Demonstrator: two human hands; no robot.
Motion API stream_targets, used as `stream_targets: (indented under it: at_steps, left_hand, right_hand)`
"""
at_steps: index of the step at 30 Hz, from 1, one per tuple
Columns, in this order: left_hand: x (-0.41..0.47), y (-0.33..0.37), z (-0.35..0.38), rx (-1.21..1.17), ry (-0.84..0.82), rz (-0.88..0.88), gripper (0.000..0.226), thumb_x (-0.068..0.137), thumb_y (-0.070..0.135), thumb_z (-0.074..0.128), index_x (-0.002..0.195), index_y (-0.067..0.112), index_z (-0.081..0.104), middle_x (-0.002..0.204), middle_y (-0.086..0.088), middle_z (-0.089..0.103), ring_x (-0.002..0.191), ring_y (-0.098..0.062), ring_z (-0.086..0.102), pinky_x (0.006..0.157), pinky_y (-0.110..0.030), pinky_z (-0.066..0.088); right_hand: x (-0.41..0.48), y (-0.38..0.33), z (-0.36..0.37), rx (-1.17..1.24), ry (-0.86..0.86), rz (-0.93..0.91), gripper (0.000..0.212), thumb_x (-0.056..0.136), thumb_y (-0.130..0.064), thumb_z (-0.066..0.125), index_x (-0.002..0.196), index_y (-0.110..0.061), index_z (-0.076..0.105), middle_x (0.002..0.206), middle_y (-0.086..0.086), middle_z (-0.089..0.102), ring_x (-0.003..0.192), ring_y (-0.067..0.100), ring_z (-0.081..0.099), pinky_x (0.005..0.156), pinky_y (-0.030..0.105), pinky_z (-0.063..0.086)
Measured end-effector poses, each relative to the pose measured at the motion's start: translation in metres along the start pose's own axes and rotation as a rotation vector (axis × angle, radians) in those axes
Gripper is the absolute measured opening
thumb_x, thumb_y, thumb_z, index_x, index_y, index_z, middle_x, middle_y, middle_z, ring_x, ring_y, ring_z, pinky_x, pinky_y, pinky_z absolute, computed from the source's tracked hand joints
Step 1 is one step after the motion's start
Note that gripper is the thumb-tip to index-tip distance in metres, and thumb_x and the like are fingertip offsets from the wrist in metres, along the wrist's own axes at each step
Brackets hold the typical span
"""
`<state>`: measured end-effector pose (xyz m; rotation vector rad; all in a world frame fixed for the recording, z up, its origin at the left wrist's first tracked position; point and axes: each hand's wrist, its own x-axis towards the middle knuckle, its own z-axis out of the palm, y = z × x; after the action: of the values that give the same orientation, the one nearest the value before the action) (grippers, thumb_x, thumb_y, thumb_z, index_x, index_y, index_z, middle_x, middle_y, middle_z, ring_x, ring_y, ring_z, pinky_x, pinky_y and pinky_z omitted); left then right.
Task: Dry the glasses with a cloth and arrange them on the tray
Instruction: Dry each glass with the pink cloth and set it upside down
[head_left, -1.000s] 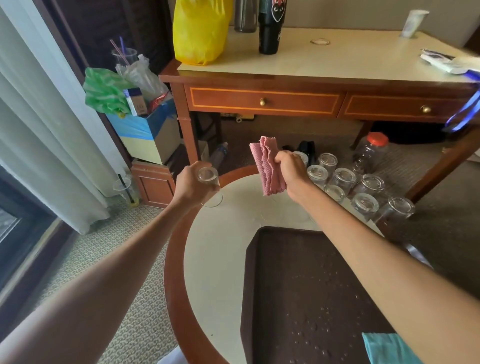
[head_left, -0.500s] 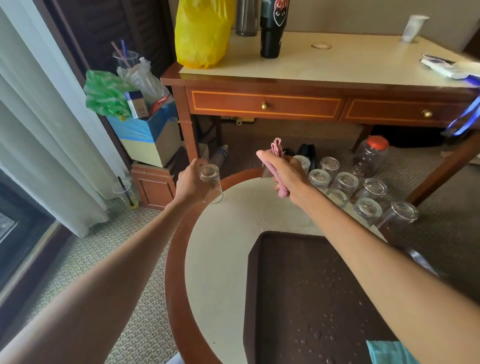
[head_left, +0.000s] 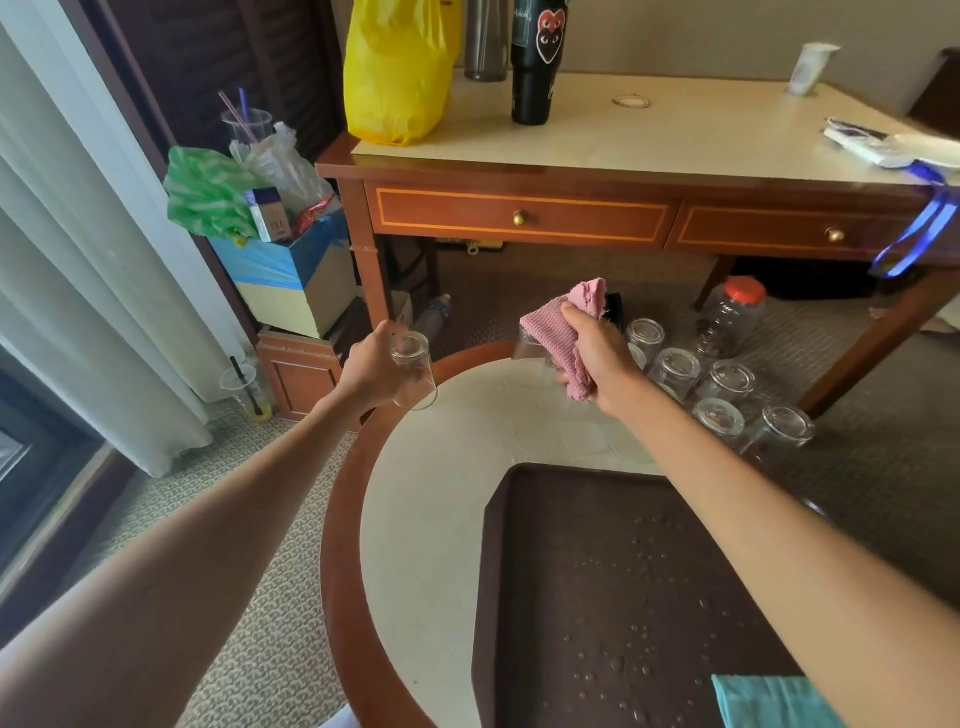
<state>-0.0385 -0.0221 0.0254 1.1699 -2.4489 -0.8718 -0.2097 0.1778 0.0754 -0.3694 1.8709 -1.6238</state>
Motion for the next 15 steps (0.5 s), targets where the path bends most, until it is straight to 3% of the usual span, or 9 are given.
stream_targets:
  at_steps: [3,5,8,11,15]
  left_hand:
    - [-0.001,0.009,0.002,0.062,0.037,-0.015,0.075,0.082,0.031,0.085,0.144,0.015,0.045,0.137,-0.016,0.056,0.121,-0.035,0.052,0.097,-0.048,0.05]
    - [-0.003,0.022,0.005,0.071,0.123,0.024,0.069,0.087,0.03,0.079,0.146,0.019,0.045,0.142,-0.016,0.051,0.126,-0.034,0.046,0.103,-0.052,0.046]
    - [0.001,0.055,0.014,0.022,0.145,0.167,0.056,0.094,0.025,0.073,0.144,0.02,0.05,0.144,-0.011,0.052,0.128,-0.029,0.048,0.099,-0.039,0.044]
    - [0.012,0.089,0.03,0.005,0.02,0.288,0.054,0.094,0.02,0.073,0.144,0.019,0.052,0.144,-0.01,0.054,0.129,-0.026,0.053,0.095,-0.029,0.044]
    - [0.033,0.113,0.057,0.157,-0.185,0.366,0.065,0.096,0.008,0.064,0.154,0.023,0.041,0.157,-0.011,0.04,0.14,-0.029,0.044,0.112,-0.034,0.037]
  right_hand:
    - [-0.002,-0.006,-0.012,0.038,0.042,-0.021,0.031,0.102,-0.043,0.05,0.106,-0.014,0.062,0.084,0.008,0.06,0.063,0.017,0.057,0.044,0.022,0.046]
    - [-0.001,-0.012,-0.017,0.053,0.09,-0.038,0.029,0.103,-0.043,0.049,0.093,-0.019,0.061,0.081,0.005,0.059,0.066,0.017,0.056,0.058,0.028,0.049]
    - [0.003,-0.017,-0.026,0.062,0.204,-0.065,0.028,0.102,-0.045,0.049,0.087,-0.023,0.059,0.084,0.001,0.058,0.076,0.016,0.056,0.076,0.034,0.046]
    - [0.009,-0.019,-0.033,0.046,0.283,-0.092,0.034,0.104,-0.045,0.045,0.088,-0.018,0.059,0.075,0.0,0.055,0.067,0.014,0.052,0.066,0.027,0.041]
    - [0.009,-0.024,-0.042,0.067,0.33,-0.09,0.032,0.106,-0.04,0.043,0.081,-0.021,0.049,0.068,0.0,0.048,0.057,0.011,0.046,0.049,0.021,0.037]
